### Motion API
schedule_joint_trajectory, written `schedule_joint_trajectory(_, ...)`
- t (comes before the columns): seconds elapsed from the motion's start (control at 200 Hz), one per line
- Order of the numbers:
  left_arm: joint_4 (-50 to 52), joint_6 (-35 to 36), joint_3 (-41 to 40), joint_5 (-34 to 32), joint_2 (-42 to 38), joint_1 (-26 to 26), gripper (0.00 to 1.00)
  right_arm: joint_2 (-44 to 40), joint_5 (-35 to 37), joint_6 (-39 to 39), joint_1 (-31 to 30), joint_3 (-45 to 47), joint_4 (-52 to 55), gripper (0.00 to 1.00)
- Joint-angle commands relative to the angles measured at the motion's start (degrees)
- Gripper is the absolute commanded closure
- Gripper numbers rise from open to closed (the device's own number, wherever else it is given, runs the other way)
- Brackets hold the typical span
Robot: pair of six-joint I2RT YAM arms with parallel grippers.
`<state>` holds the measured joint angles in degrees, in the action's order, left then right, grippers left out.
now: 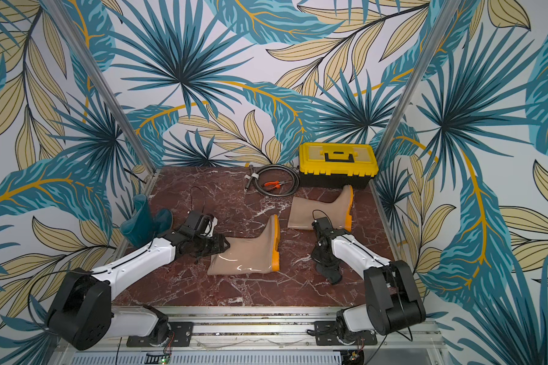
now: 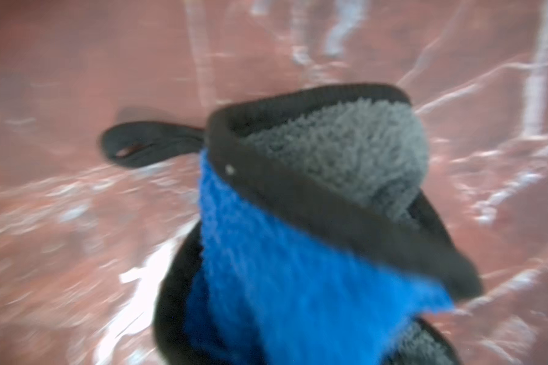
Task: Wipe the rubber boots with a cloth
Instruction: Pick up the cleaning item at the center of the board, then wipe the dirt off the rubber boot.
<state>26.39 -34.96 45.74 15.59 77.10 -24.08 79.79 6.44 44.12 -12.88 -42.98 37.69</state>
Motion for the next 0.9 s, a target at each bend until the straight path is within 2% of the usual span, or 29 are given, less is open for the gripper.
schedule_joint_trajectory(0.0, -1.3, 1.01, -0.48, 6.23, -2.56, 2.75, 0.39, -5.23, -5.4, -2.22, -1.49, 0.44, -1.91, 1.0)
schedule_joint_trajectory(0.175, -1.24, 0.84, -4.27, 6.55, -9.16, 7.21, 0.35, -11.23, 0.84, -3.57, -10.77, -6.77, 6.17, 1.0)
schedule_joint_trajectory(0.33, -1.24, 1.44, -5.5, 7.22, -9.71, 10.14, 0.32, -10.2, 5.52, -2.08, -21.41, -15.82, 8.09, 1.0)
schedule_joint_trajectory(0.421, -1.25, 1.83, -5.42, 9.07, -7.67, 11.96, 0.31, -5.97, 6.13, -1.43, -26.98, -20.61, 6.28, 1.0)
schedule_joint_trajectory(0.596, -2.2, 2.73, -6.13, 8.21, -4.78, 14.03, 0.3, 7.79, 3.06, -3.66, -35.62, -31.11, 1.28, 1.0)
schedule_joint_trajectory(0.771, -9.82, 2.46, -7.85, 18.65, -0.02, 15.25, 0.33, 20.7, -1.73, -6.12, -38.38, -39.32, -1.32, 1.0)
schedule_joint_trajectory(0.826, -10.25, 2.14, -8.18, 19.63, 0.33, 15.2, 0.38, 23.55, -2.03, -6.64, -38.55, -40.71, -1.22, 0.88)
schedule_joint_trajectory(0.896, -10.27, 1.91, -8.55, 19.97, 0.42, 15.2, 0.46, 26.29, -0.31, -7.32, -38.58, -41.07, -0.9, 0.6)
